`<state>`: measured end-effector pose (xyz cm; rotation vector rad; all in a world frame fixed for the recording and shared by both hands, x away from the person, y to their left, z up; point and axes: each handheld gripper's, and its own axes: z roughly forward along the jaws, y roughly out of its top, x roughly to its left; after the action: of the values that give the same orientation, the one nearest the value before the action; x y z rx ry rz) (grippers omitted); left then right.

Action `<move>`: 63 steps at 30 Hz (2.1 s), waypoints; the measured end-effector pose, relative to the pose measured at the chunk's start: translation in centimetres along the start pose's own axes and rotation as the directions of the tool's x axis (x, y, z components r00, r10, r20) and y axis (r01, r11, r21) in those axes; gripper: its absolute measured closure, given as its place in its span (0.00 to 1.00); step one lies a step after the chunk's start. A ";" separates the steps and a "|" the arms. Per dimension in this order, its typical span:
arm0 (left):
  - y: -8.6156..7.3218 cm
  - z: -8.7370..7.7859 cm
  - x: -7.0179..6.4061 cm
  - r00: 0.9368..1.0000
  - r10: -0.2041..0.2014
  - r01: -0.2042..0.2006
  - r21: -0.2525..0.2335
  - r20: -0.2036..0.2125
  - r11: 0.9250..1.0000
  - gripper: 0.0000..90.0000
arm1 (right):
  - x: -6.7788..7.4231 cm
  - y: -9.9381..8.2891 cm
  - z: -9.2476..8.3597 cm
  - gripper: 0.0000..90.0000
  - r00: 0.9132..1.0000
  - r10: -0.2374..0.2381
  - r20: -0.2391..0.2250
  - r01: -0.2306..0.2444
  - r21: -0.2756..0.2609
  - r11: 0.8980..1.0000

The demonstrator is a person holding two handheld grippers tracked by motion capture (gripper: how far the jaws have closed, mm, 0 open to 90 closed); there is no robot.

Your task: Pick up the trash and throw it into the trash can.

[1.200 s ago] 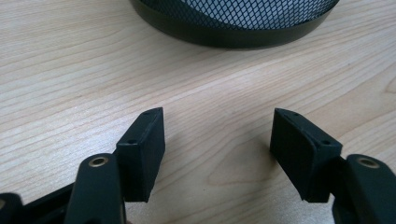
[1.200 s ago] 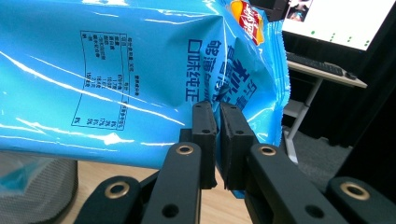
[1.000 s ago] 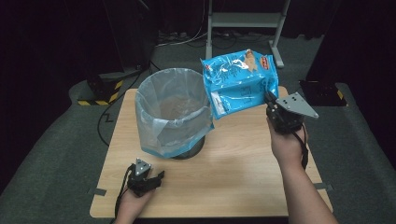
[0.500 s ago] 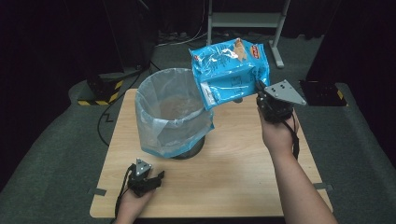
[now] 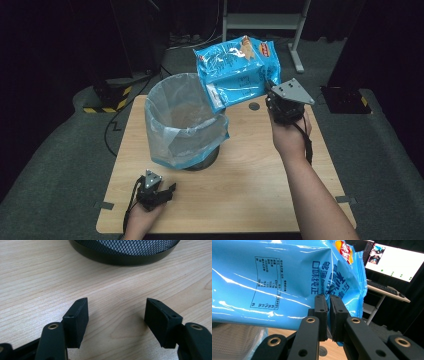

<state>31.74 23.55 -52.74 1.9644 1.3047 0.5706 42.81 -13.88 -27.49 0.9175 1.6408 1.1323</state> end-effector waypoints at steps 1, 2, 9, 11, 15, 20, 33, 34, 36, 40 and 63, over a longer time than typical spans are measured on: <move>0.0 0.0 0.0 1.000 0.000 0.000 0.000 -0.001 1.000 0.40 | 0.1 0.0 0.1 0.95 1.000 -0.001 -0.001 0.001 0.001 1.000; 0.0 0.0 0.0 1.000 0.000 0.000 -0.001 -0.002 1.000 0.40 | 0.2 0.1 0.2 0.95 1.000 -0.005 -0.002 0.005 0.000 1.000; 0.0 0.0 0.0 1.000 0.000 0.000 -0.003 -0.001 1.000 0.40 | 1.2 0.5 0.6 0.95 0.999 -0.031 -0.010 0.030 -0.004 1.000; 0.0 0.0 0.0 1.000 0.000 0.000 -0.001 -0.001 1.000 0.40 | 1.4 0.5 0.7 0.95 0.999 -0.033 -0.011 0.033 -0.006 0.999; 0.0 0.0 0.0 1.000 0.000 0.000 0.000 0.001 1.000 0.40 | 1.9 0.6 0.9 0.94 0.999 -0.050 -0.015 0.050 -0.007 0.999; 0.0 0.0 0.0 1.000 -0.001 0.001 -0.001 0.001 1.000 0.40 | 2.6 0.5 1.3 0.94 0.998 -0.064 -0.022 0.064 -0.002 0.998; 0.0 0.0 0.1 1.000 -0.005 0.005 -0.004 0.010 1.000 0.40 | 4.7 0.7 2.0 0.91 0.993 -0.109 -0.041 0.109 -0.012 0.994; 0.0 0.0 0.1 1.000 -0.005 0.005 -0.004 0.011 1.000 0.40 | 4.9 0.7 2.0 0.91 0.993 -0.111 -0.044 0.111 -0.010 0.994; 0.0 0.0 0.1 1.000 -0.004 0.004 -0.004 0.013 1.000 0.40 | 5.2 0.6 2.0 0.90 0.992 -0.120 -0.047 0.120 -0.012 0.993; 0.0 0.0 0.1 1.000 -0.004 0.004 -0.005 0.015 1.000 0.40 | 5.5 0.4 2.0 0.89 0.991 -0.125 -0.054 0.124 -0.020 0.992; 0.0 0.0 -0.1 1.000 0.000 0.000 -0.006 0.009 1.000 0.40 | 6.1 0.8 -0.3 0.80 0.986 -0.137 -0.094 0.130 -0.078 0.988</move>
<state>31.73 23.48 -52.77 1.9599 1.2953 0.5643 40.66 -8.11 -28.31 0.7041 1.7039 1.1517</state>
